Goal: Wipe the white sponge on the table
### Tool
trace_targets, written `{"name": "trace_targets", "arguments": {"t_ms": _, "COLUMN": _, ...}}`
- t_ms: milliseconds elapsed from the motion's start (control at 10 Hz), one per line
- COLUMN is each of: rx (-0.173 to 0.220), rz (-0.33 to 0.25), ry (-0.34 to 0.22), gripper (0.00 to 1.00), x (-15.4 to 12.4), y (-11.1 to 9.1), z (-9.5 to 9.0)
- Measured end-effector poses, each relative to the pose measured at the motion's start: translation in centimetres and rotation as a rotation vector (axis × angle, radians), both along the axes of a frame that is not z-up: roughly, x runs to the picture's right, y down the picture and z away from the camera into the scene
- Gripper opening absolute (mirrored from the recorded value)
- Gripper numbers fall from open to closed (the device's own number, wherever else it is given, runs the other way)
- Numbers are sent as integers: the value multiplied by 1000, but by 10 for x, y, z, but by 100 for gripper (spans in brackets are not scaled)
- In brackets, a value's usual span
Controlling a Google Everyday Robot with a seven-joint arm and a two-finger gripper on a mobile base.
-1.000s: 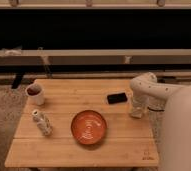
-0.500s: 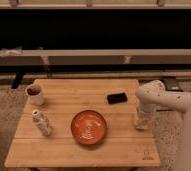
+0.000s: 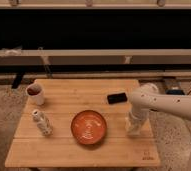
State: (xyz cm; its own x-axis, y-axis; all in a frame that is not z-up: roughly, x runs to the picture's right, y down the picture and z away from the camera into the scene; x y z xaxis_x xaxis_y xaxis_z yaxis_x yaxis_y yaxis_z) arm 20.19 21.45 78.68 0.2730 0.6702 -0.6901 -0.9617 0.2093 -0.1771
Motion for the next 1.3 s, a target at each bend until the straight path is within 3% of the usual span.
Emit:
{"name": "trace_targets", "arguments": {"t_ms": 400, "rx": -21, "rz": -68, "ry": -98, "gripper": 0, "x": -51, "y": -1, "z": 9}}
{"name": "trace_targets", "arguments": {"t_ms": 700, "rx": -15, "rz": -96, "ry": -140, "gripper": 0, "x": -83, "y": -12, "z": 21}}
{"name": "trace_targets", "arguments": {"t_ms": 1000, "rx": 1, "rz": -112, "ry": -160, "gripper": 0, "x": -106, "y": -29, "z": 40}}
{"name": "trace_targets", "arguments": {"t_ms": 1300, "rx": 12, "rz": -120, "ry": -142, "gripper": 0, "x": -107, "y": -49, "z": 67}}
